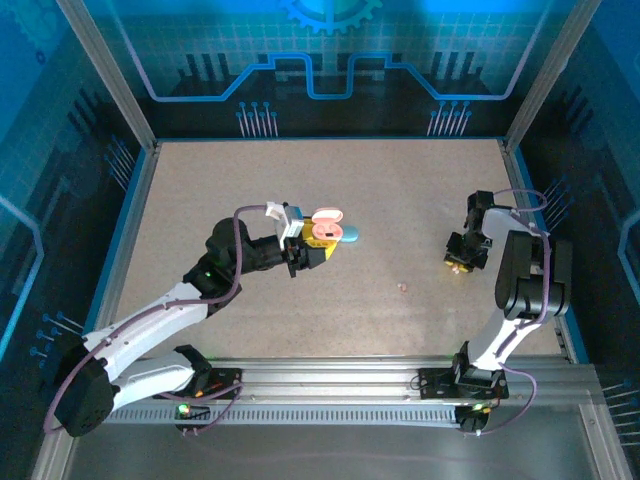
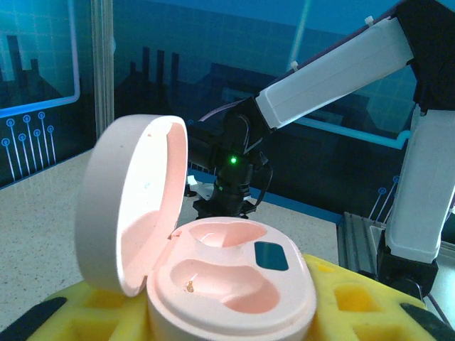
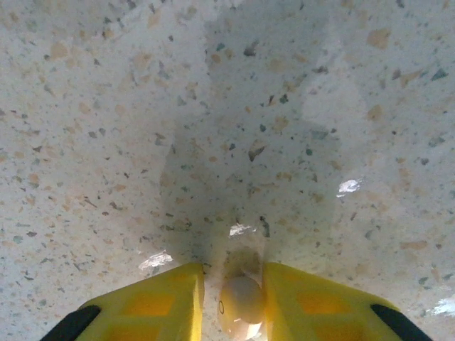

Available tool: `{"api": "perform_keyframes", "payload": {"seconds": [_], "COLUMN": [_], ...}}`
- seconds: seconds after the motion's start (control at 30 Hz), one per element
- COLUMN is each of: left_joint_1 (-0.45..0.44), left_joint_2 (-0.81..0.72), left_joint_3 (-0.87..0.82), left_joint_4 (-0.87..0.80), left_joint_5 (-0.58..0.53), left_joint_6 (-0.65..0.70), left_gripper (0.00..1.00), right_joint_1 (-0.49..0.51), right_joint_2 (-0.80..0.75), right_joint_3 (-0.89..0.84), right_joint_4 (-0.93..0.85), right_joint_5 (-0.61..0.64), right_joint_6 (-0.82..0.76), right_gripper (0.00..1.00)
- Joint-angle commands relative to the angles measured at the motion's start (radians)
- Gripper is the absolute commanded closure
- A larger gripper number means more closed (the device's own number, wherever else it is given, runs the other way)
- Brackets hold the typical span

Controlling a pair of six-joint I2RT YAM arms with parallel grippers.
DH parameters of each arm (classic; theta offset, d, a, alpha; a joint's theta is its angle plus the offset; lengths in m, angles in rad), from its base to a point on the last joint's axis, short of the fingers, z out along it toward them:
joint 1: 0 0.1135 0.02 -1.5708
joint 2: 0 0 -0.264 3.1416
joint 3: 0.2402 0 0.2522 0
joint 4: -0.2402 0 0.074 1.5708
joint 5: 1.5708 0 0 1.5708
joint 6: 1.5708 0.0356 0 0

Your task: Insert wireless bluetooth earbuds into charging case

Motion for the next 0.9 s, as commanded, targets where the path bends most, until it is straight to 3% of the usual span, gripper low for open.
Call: {"api": "perform_keyframes", "payload": {"seconds": [0.0,0.87], "left_joint_1": [-0.007,-0.006], "left_joint_2": [0.001,0.007], "left_joint_3": [0.005,0.013], "left_joint_4": [0.029,0.025], "left_joint_5": [0.001,0.004], "left_joint_6": [-0.018,-0.025], "left_gripper": [0.61,0.61], "right_joint_1": [-0.004,-0.006], "right_joint_2": [0.021,0.013], "right_joint_3": [0.03,0.024], "right_joint_4": [-0.03,-0.066], "right_joint_5": [0.016,-0.015], "right_joint_6": [-0.02,-0.008], "right_gripper": [0.71,0.74]}}
